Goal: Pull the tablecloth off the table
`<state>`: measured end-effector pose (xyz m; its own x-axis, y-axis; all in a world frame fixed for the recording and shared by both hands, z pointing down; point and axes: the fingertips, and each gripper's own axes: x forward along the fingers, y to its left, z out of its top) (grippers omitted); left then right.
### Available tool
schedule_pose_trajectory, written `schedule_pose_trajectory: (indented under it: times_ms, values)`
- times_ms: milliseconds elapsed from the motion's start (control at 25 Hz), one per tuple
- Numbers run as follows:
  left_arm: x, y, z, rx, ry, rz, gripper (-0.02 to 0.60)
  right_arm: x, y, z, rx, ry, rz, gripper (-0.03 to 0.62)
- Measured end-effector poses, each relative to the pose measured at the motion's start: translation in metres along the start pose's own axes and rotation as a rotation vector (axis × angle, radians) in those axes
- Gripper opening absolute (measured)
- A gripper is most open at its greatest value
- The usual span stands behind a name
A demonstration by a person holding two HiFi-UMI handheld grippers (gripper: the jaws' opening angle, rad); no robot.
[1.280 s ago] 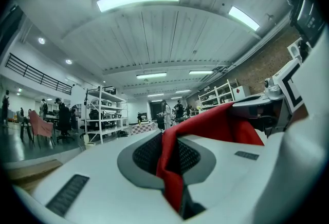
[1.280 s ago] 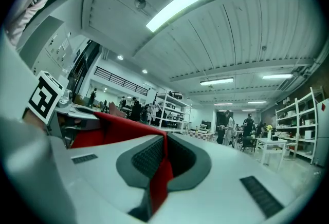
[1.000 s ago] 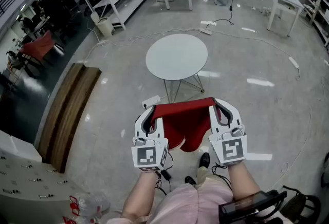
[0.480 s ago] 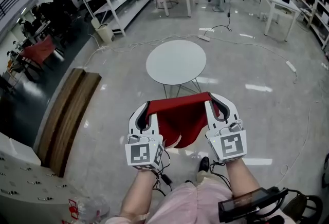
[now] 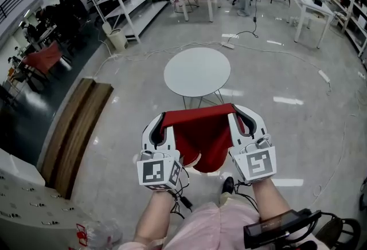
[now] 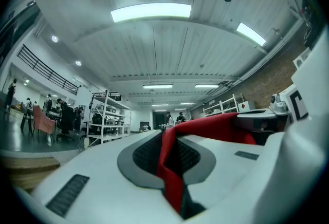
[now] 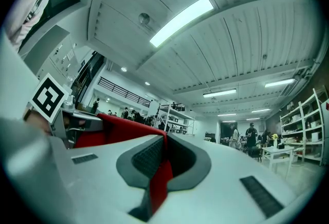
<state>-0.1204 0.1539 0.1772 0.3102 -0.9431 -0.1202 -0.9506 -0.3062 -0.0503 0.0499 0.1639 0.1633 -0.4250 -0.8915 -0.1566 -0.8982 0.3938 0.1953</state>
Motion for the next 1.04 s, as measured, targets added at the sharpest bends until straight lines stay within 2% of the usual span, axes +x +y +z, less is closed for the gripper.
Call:
schedule_pose_trajectory:
  times_ms: [280,400,520,680,840,1040]
  values:
    - [0.002,0.006,0.001,0.002,0.002,0.009,0.048,0.007,0.002,0.002,0.004,-0.01,0.016,0.025]
    - [0.001,0.007,0.005,0.004,-0.002,0.014,0.048,0.008,0.004,0.008,0.002,-0.052,0.023,0.025]
    - [0.0,0.009,0.007,0.004,-0.004,0.019,0.048,0.009,0.004,0.008,0.008,-0.019,0.02,0.025]
    - [-0.001,0.01,0.006,0.004,-0.004,0.024,0.048,0.01,0.007,0.01,0.003,-0.063,0.034,0.023]
    - [-0.002,0.01,0.006,0.003,-0.005,0.027,0.048,0.009,0.007,0.01,0.0,-0.063,0.038,0.023]
    - [-0.003,0.009,0.004,0.003,-0.005,0.031,0.048,0.007,0.005,0.001,0.02,0.03,0.019,0.025]
